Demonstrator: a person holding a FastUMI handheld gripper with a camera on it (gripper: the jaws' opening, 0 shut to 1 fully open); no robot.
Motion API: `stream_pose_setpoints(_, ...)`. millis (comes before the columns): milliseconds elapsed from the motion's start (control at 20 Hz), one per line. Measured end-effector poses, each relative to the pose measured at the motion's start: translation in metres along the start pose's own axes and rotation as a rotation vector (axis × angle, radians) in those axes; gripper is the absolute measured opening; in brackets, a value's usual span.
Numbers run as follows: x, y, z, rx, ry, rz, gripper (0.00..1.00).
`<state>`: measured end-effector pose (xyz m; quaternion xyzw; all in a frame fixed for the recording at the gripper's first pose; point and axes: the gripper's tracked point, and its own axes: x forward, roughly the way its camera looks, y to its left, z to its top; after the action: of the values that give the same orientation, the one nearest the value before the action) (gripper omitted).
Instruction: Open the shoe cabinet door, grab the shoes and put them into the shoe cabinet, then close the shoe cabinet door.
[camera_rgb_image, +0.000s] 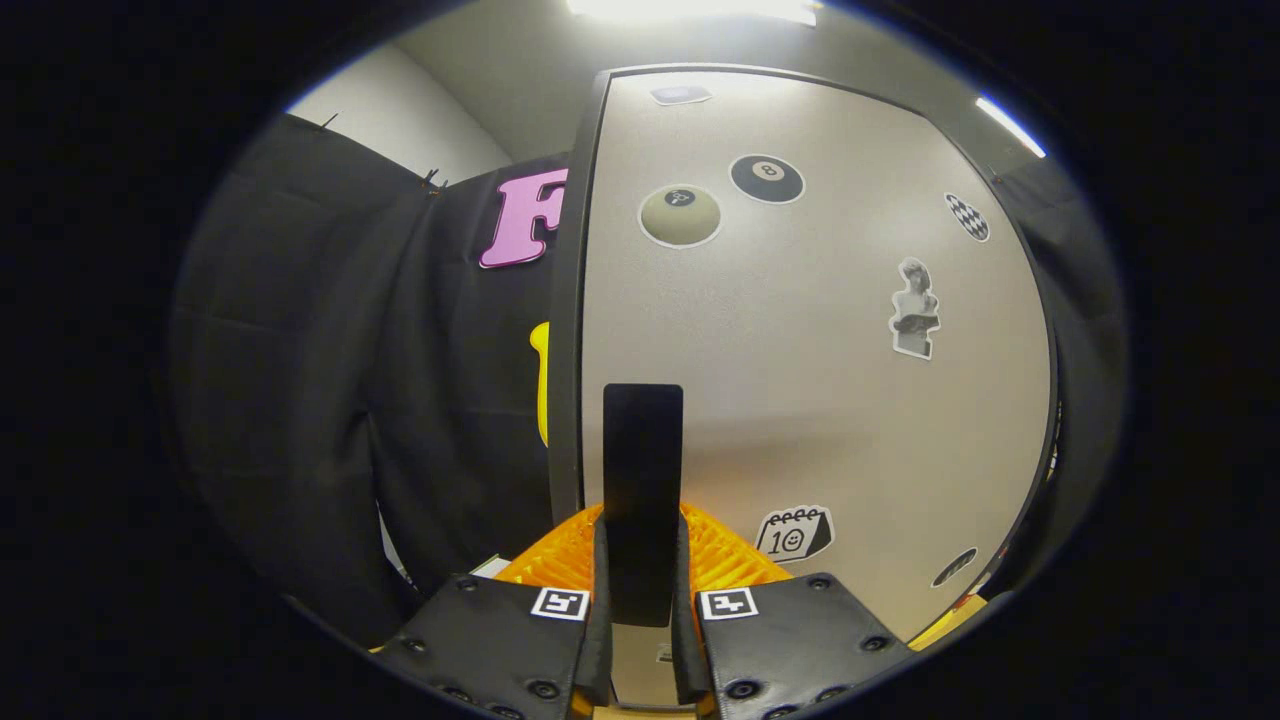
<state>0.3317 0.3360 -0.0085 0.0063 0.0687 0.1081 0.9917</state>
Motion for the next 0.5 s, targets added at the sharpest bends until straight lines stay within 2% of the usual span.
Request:
stream_pose_setpoints(100, -0.002, 0.001, -0.001, 0.018, 0.016, 0.012, 0.11)
stream_pose_setpoints(500, -0.033, 0.003, 0.002, 0.027, 0.021, 0.100, 0.11)
